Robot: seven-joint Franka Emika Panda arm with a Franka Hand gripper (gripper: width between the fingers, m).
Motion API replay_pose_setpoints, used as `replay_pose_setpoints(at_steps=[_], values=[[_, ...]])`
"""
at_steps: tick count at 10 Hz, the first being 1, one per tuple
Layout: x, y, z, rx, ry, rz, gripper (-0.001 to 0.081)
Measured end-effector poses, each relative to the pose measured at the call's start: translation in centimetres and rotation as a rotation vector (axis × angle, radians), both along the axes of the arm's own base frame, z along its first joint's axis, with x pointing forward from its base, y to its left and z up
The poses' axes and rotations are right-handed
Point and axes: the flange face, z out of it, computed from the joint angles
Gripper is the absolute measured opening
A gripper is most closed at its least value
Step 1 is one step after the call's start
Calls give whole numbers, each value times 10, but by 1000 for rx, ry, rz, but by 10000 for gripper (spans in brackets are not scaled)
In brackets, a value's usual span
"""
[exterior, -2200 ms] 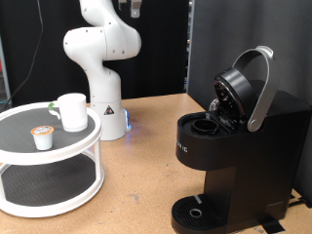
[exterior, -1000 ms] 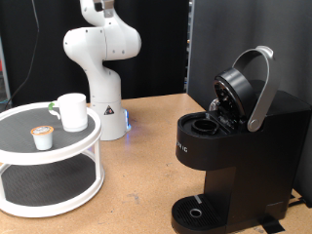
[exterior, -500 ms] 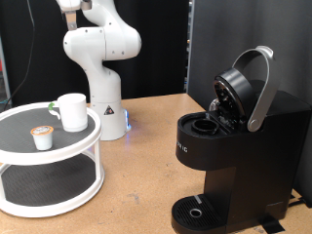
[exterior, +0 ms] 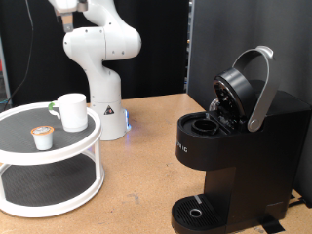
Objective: Make a cup of coffee with the keurig machine
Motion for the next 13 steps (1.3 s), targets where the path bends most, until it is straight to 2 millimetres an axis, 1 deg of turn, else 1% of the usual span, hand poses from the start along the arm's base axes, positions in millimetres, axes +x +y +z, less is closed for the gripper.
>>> replay_pose_setpoints(at_steps=[3,6,9,13], values=[[6,-25,-12,-25,-4,-40,803],[22,-41,-24,-39,-19,-69,803],[39,-47,-36,-57,7,-67,803],[49,-50,-43,-63,22,-39,803]])
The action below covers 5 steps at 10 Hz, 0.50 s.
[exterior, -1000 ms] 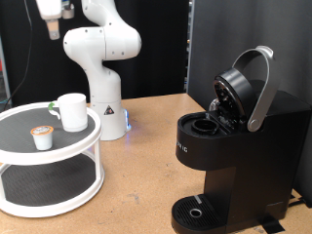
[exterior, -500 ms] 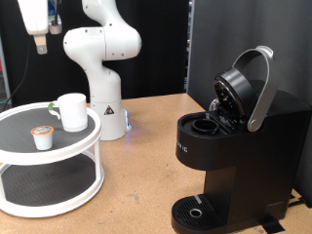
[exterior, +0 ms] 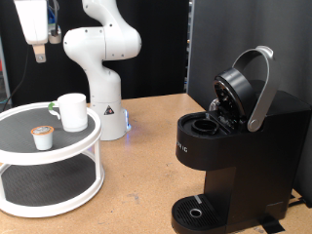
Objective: Make a cup of coffee with the keurig machine
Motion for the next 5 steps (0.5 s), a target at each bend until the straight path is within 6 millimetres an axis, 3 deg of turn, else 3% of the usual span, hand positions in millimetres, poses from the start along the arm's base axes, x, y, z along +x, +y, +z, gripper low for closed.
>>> replay_pose_setpoints(at_steps=[5], values=[[0,-1,-7,19,-28,85,803]])
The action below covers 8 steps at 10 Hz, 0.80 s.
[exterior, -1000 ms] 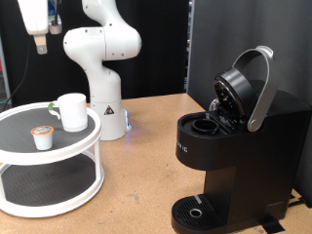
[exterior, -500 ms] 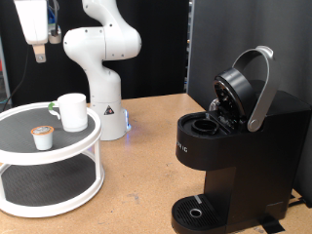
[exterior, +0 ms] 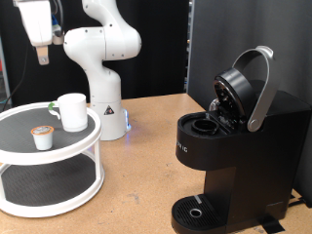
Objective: Make a cup of coffee with the keurig machine
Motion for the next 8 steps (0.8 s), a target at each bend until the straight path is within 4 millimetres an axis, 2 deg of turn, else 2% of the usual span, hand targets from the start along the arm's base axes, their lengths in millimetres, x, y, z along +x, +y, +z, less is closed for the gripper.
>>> replay_pose_setpoints(at_steps=[8], values=[[-7,1,-68,-50,-9,24,803]])
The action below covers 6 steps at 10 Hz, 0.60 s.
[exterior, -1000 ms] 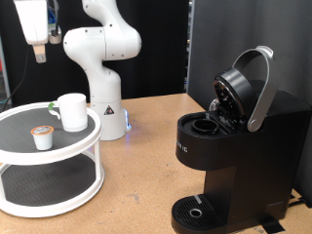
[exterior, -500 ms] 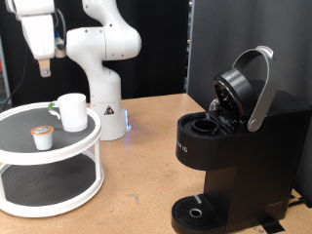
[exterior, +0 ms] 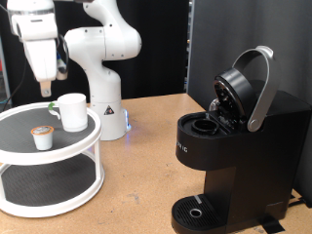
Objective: Make a cup of coffee with the keurig machine
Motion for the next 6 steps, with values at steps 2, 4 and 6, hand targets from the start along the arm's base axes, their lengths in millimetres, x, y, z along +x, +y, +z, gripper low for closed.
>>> replay_pose_setpoints(at_steps=[2,4,6], values=[[-5,-3,-16,-21,-7,3,803],[-7,-5,-29,-21,-2,-1,803],[-6,-6,-46,-28,2,-1,803]])
